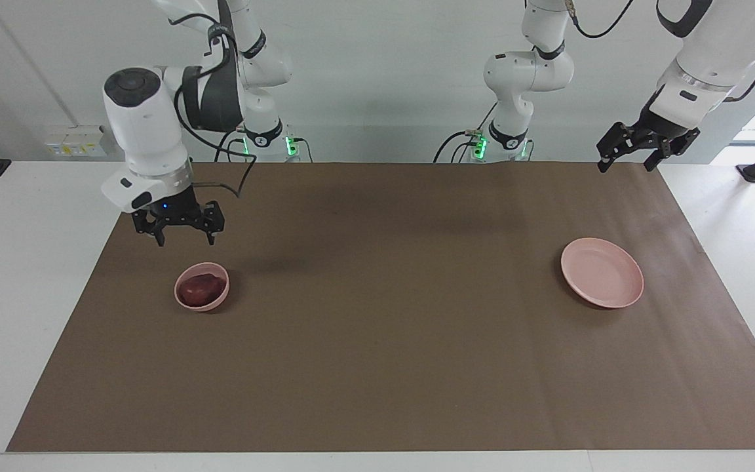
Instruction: Move apple from plate to bowl
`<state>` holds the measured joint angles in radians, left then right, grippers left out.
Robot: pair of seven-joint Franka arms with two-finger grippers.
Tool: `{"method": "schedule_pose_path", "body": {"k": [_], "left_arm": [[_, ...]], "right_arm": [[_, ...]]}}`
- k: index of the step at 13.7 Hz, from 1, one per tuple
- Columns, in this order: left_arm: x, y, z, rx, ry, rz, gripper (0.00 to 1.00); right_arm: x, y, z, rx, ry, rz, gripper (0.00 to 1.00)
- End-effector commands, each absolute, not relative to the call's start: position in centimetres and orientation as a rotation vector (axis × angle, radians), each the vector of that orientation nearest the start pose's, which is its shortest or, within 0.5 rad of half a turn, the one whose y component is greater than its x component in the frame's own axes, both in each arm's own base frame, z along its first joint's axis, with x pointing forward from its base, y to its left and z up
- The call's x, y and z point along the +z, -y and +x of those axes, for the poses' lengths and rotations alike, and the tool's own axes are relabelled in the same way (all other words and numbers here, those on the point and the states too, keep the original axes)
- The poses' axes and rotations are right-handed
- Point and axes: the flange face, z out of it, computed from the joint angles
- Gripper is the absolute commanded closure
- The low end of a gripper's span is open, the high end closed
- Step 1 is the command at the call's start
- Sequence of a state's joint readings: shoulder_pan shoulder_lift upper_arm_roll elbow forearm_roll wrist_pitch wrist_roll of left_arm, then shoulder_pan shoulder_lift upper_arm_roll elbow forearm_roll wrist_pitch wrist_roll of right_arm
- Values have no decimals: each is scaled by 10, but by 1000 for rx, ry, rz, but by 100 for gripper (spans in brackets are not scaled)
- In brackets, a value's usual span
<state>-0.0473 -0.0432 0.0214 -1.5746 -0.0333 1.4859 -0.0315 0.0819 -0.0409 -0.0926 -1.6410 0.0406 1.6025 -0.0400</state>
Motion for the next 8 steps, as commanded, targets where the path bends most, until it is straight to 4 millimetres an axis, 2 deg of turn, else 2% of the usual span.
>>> {"method": "schedule_pose_path", "body": {"k": [1,3,8], "left_arm": [[643,16,530,85,9,-3186,0],[643,16,530,85,9,-3186,0],[642,16,530,87,9,-3186,0]], "right_arm": [[645,4,540,26,-7,-3066,0],[641,5,534,29,-67,-3069,0],[639,7,528,40,-34,-3084,0]]}}
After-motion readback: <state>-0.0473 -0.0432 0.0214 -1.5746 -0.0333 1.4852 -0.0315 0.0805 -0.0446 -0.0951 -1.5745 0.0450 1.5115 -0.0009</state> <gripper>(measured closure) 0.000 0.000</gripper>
